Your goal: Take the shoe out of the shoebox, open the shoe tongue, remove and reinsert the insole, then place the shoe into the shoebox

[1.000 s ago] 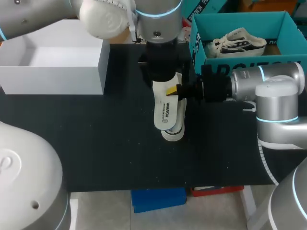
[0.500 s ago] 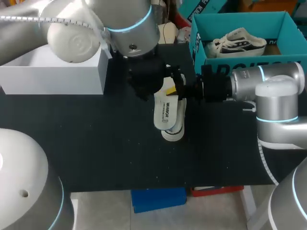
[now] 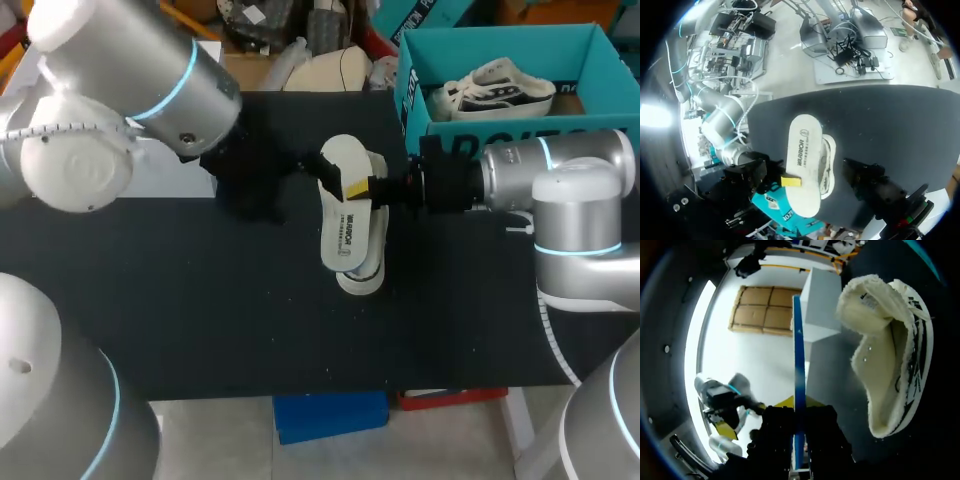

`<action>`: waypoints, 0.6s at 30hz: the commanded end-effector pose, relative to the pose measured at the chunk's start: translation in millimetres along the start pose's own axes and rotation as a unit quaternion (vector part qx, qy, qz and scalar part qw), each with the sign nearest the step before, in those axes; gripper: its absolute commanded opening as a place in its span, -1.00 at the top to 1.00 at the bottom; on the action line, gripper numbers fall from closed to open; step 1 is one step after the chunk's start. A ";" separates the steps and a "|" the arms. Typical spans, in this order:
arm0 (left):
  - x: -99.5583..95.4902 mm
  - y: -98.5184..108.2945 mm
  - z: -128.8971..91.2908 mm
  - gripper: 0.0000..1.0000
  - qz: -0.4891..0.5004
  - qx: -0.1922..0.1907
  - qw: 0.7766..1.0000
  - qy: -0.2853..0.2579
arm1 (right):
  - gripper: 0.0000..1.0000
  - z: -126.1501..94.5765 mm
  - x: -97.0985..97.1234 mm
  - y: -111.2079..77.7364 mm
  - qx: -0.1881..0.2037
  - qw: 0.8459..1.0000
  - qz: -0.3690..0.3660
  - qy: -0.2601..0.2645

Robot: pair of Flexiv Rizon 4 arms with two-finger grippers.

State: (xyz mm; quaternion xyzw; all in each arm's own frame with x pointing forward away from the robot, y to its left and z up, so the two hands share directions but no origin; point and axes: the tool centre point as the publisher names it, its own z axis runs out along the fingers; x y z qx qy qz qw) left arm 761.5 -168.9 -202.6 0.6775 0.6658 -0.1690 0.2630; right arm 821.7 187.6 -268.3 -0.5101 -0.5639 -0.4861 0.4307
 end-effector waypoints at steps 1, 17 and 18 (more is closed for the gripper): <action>11.8 -5.4 -1.8 -1.00 0.002 -0.012 0.989 -0.149 | 1.00 1.0 -0.2 -0.4 -0.002 1.000 0.000 0.000; 26.9 -8.4 8.7 -1.00 -0.053 -0.013 0.947 -0.318 | 1.00 1.0 -0.2 -0.4 -0.002 1.000 0.000 0.000; 29.4 -7.9 10.4 -1.00 -0.055 -0.016 0.943 -0.327 | 1.00 1.0 -0.2 -0.4 -0.002 1.000 0.000 0.000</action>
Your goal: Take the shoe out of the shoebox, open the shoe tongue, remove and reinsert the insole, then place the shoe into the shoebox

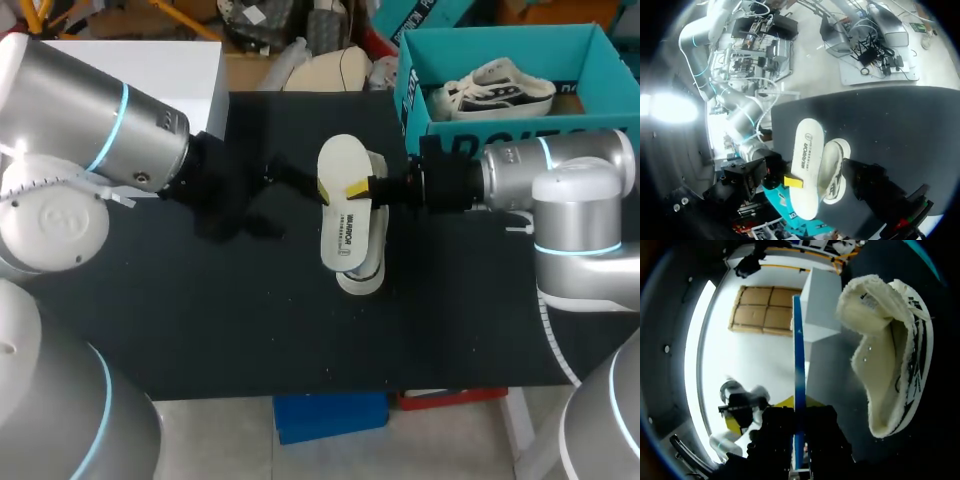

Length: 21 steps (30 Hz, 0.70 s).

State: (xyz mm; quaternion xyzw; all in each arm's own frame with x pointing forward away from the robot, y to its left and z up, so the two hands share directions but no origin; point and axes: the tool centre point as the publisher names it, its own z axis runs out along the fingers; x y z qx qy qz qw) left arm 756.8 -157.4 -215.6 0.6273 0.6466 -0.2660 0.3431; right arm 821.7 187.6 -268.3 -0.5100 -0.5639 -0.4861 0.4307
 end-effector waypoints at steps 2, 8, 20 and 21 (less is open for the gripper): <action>17.2 -0.7 4.2 -1.00 -0.017 -0.017 0.975 -0.223 | 1.00 1.0 -0.2 -0.4 -0.002 1.000 0.000 -0.001; 22.6 0.7 9.6 -1.00 -0.006 -0.013 0.962 -0.273 | 1.00 1.0 -0.2 -0.4 -0.002 1.000 0.000 -0.001; 30.5 11.2 35.6 -1.00 -0.006 -0.025 0.942 -0.335 | 1.00 1.0 -0.2 -0.4 -0.002 1.000 0.000 -0.001; 30.0 12.4 38.0 -1.00 -0.005 -0.027 0.940 -0.340 | 1.00 1.0 -0.2 -0.4 -0.002 1.000 0.000 -0.001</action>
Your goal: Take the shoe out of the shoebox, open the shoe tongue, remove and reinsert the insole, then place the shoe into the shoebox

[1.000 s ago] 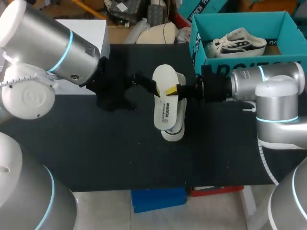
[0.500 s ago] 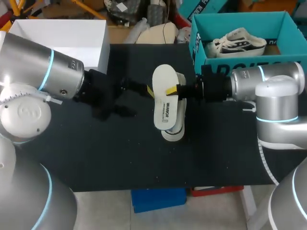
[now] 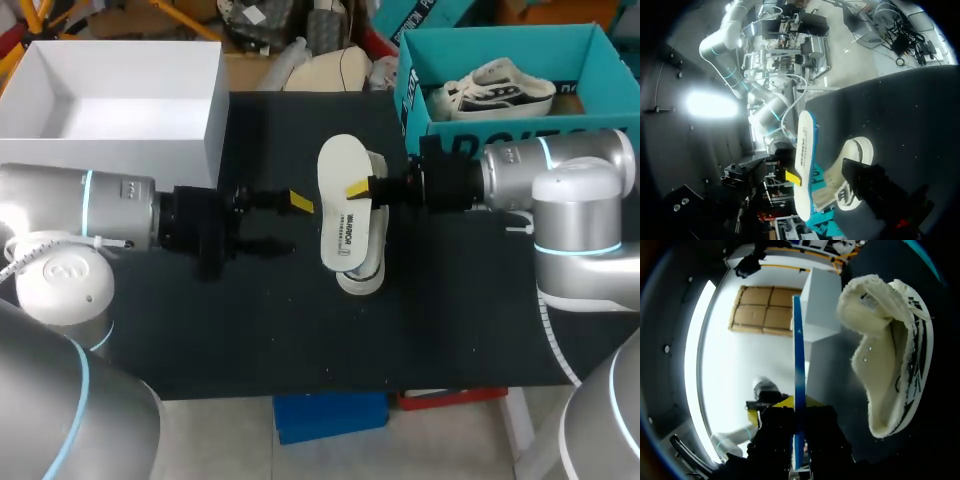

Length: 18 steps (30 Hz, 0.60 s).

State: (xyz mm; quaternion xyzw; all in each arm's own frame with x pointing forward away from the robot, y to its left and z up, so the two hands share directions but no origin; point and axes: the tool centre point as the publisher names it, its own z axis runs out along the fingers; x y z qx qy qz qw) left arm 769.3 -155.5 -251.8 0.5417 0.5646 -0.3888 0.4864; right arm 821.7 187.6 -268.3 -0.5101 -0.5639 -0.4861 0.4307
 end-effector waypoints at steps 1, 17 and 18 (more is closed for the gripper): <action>7.3 3.6 16.6 -1.00 0.003 -0.009 0.992 -0.129 | 1.00 1.0 -0.2 -0.4 -0.002 1.000 0.000 0.000; 3.6 20.5 56.1 -0.18 0.023 -0.035 0.989 -0.141 | 1.00 1.0 -0.2 -0.4 -0.002 1.000 0.000 0.000; 3.6 21.6 57.7 -0.14 0.023 -0.036 0.989 -0.142 | 1.00 1.0 -0.2 -0.4 -0.002 1.000 0.000 0.000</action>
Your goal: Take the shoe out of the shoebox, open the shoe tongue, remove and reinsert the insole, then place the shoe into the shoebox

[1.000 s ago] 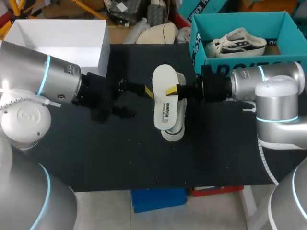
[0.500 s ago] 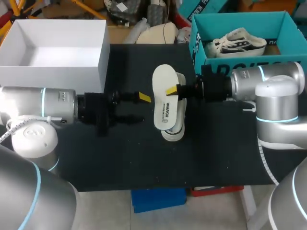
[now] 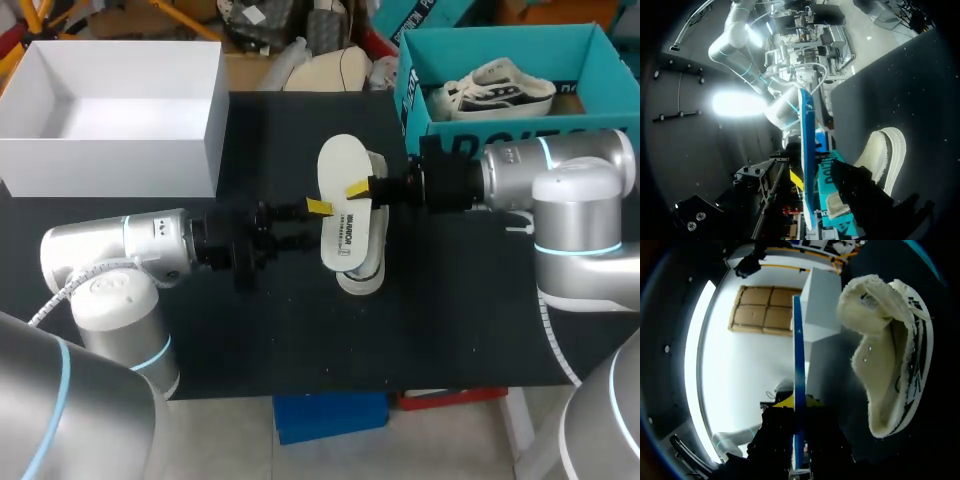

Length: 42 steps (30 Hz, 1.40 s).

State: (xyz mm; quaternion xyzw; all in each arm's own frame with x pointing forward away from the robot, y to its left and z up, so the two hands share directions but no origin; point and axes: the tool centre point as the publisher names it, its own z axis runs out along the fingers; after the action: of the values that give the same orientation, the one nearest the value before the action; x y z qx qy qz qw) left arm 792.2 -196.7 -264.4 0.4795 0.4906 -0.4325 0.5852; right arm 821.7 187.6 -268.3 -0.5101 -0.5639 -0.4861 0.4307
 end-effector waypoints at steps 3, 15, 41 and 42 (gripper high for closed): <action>4.4 6.1 17.8 0.00 0.000 -0.012 1.000 -0.007 | 1.00 1.0 -0.2 -0.4 -0.002 1.000 0.000 0.000; 6.7 12.2 31.3 0.24 -0.001 -0.025 1.000 -0.016 | 1.00 1.0 -0.2 -0.4 -0.002 1.000 0.000 0.000; 15.5 6.1 8.4 1.00 -0.057 0.001 0.994 0.096 | -1.00 -52.2 -6.6 -11.8 -0.061 0.994 0.003 -0.095; 16.4 3.3 5.6 1.00 -0.061 0.005 0.992 0.112 | -1.00 -56.9 -7.4 -15.4 -0.064 0.992 0.006 -0.105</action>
State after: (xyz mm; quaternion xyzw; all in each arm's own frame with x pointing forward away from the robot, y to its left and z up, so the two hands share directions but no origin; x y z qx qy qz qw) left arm 805.8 -215.1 -286.6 0.4695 0.5505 -0.4329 0.5377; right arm 825.5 147.2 -280.2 -0.5683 -0.5682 -0.4736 0.3603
